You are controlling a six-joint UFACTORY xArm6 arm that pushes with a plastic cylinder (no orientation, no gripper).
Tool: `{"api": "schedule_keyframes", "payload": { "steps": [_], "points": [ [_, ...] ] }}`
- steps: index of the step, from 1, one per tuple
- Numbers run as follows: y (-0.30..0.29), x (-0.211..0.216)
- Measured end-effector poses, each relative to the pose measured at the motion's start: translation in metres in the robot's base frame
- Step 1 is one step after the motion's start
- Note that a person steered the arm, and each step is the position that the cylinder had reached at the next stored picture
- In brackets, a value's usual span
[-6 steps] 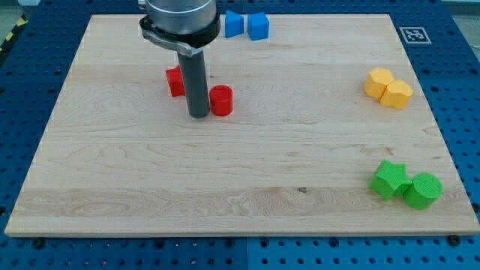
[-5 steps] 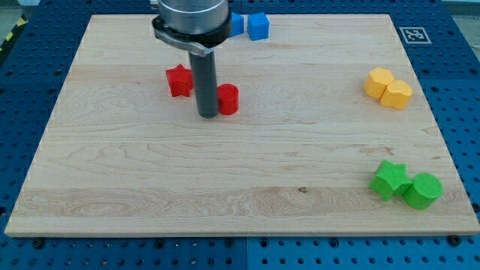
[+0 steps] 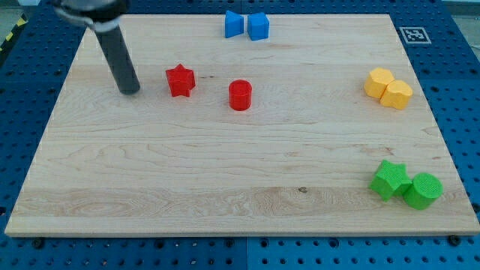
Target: Nudge the red star down a bit
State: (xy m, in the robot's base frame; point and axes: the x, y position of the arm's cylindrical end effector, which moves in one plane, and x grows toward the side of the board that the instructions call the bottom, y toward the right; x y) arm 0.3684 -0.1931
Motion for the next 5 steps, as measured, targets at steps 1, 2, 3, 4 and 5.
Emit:
{"api": "schedule_keyframes", "payload": {
  "steps": [1,2,3,4,5],
  "points": [
    [-0.005,-0.010],
    [0.003,-0.010],
    [0.036,-0.010],
    [0.061,-0.009],
    [0.076,0.002]
  ]
}}
